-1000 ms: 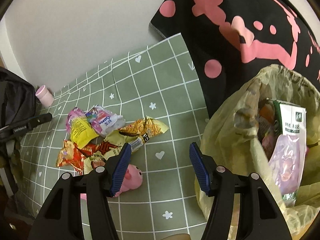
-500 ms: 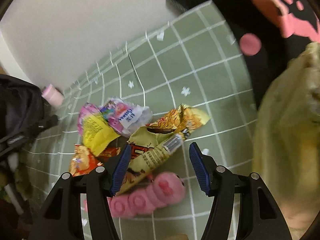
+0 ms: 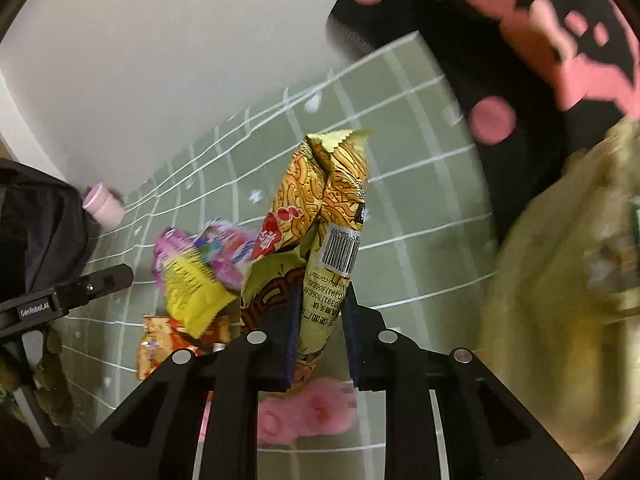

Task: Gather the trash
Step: 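Grasp the gold snack wrapper with the right gripper while the left grasps the pink-yellow wrapper, then lift both held wrappers and carry them over the yellow-bagged bin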

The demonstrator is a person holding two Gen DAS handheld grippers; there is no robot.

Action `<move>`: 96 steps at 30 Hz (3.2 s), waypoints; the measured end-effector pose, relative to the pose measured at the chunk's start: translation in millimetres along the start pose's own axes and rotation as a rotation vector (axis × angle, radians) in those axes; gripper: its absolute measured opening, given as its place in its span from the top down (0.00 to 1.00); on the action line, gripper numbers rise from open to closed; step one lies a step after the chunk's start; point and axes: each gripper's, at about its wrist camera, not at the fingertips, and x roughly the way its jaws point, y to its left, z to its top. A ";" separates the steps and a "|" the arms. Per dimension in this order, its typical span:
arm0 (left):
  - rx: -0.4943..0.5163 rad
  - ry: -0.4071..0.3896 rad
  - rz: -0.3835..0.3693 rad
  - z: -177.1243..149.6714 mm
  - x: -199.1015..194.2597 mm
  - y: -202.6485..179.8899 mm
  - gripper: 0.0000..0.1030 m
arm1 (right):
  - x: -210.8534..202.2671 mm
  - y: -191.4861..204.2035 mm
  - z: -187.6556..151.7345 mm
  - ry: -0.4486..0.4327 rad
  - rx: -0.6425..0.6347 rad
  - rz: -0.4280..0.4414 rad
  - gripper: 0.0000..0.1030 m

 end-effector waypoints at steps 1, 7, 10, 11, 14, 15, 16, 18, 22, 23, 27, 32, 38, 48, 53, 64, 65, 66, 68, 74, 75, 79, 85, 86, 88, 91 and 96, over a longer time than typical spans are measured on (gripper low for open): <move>-0.015 0.010 -0.001 2.7 4.6 -2.0 0.52 | -5.0 -1.7 0.6 -0.009 -0.010 -0.022 0.81; -0.051 0.017 0.113 26.0 33.9 -17.8 0.46 | -20.5 -12.0 -11.1 -0.019 -0.025 -0.070 0.81; -0.023 0.039 0.187 31.2 46.8 -26.2 0.46 | -23.4 -16.5 -19.5 -0.015 -0.009 -0.076 0.81; -0.006 0.047 0.223 31.3 50.6 -30.2 0.46 | -25.2 -18.8 -21.9 -0.016 -0.003 -0.080 0.81; 0.041 0.046 0.279 28.2 53.7 -39.7 0.46 | -32.3 -23.0 -25.2 -0.032 0.006 -0.091 0.81; 0.051 0.045 0.289 26.7 53.3 -41.5 0.46 | -35.1 -24.2 -25.3 -0.040 0.006 -0.096 0.81; 0.054 0.044 0.294 25.5 52.5 -42.6 0.46 | -37.9 -24.9 -24.6 -0.048 0.006 -0.102 0.81; 0.048 0.048 0.280 22.7 49.0 -43.7 0.44 | -40.2 -23.1 -22.9 -0.060 0.007 -0.110 0.81; 0.057 0.043 0.263 19.1 41.4 -44.3 0.44 | -43.5 -26.7 -22.5 -0.071 0.019 -0.107 0.81; 0.055 0.038 0.260 18.0 38.9 -43.9 0.44 | -44.6 -27.5 -22.2 -0.071 0.018 -0.106 0.81; 0.010 0.027 0.240 14.4 22.3 -31.0 0.40 | -45.4 -28.4 -22.2 -0.071 0.014 -0.101 0.81; -0.122 0.014 0.178 8.1 10.8 -11.0 0.39 | -43.6 -23.4 -22.7 -0.078 -0.005 -0.101 0.81; -0.049 0.014 0.219 14.1 36.4 -22.0 0.39 | -39.7 -24.1 -25.5 -0.073 -0.010 -0.096 0.81; 0.131 -0.127 0.139 -2.6 31.7 -46.1 0.94 | -49.5 -28.5 -28.3 -0.112 0.010 -0.088 0.81; 0.151 -0.190 0.076 -2.3 3.5 -45.7 0.97 | -60.3 -26.7 -26.0 -0.143 0.011 -0.092 0.81; -0.028 -0.096 0.103 -1.9 13.6 -34.6 0.45 | -73.6 -29.2 -26.6 -0.173 0.027 -0.104 0.81; -0.026 -0.087 0.139 -2.6 21.5 -35.6 0.45 | -74.6 -29.1 -28.2 -0.174 0.025 -0.105 0.81; -0.035 -0.076 0.168 -3.6 29.0 -35.4 0.45 | -75.3 -28.9 -29.3 -0.174 0.022 -0.106 0.81; -0.066 -0.040 0.183 -7.7 40.4 -33.1 0.45 | -76.6 -28.9 -30.7 -0.176 0.018 -0.108 0.81; -0.089 -0.013 0.089 -9.0 44.6 -29.5 0.70 | -85.0 -33.0 -29.2 -0.198 0.014 -0.118 0.81; -0.076 -0.032 0.082 -7.3 39.3 -31.8 0.73 | -86.7 -35.0 -27.4 -0.203 0.018 -0.115 0.81; -0.002 -0.124 0.064 2.6 12.9 -48.8 0.76 | -93.0 -38.6 -18.1 -0.220 0.021 -0.103 0.81; 0.151 -0.280 0.025 26.7 -37.8 -96.3 0.76 | -118.1 -42.2 7.0 -0.283 0.018 -0.091 0.81; 0.173 -0.301 0.007 32.4 -45.8 -106.1 0.76 | -123.7 -43.2 10.9 -0.294 0.017 -0.092 0.81; 0.200 -0.327 -0.030 41.8 -55.3 -125.1 0.76 | -141.1 -46.7 21.2 -0.332 0.005 -0.109 0.81; 0.254 -0.347 -0.096 56.1 -65.9 -155.2 0.76 | -162.2 -59.0 33.5 -0.371 0.009 -0.144 0.81; 0.329 -0.332 -0.176 66.2 -62.2 -198.6 0.76 | -187.1 -94.4 40.2 -0.399 0.048 -0.239 0.81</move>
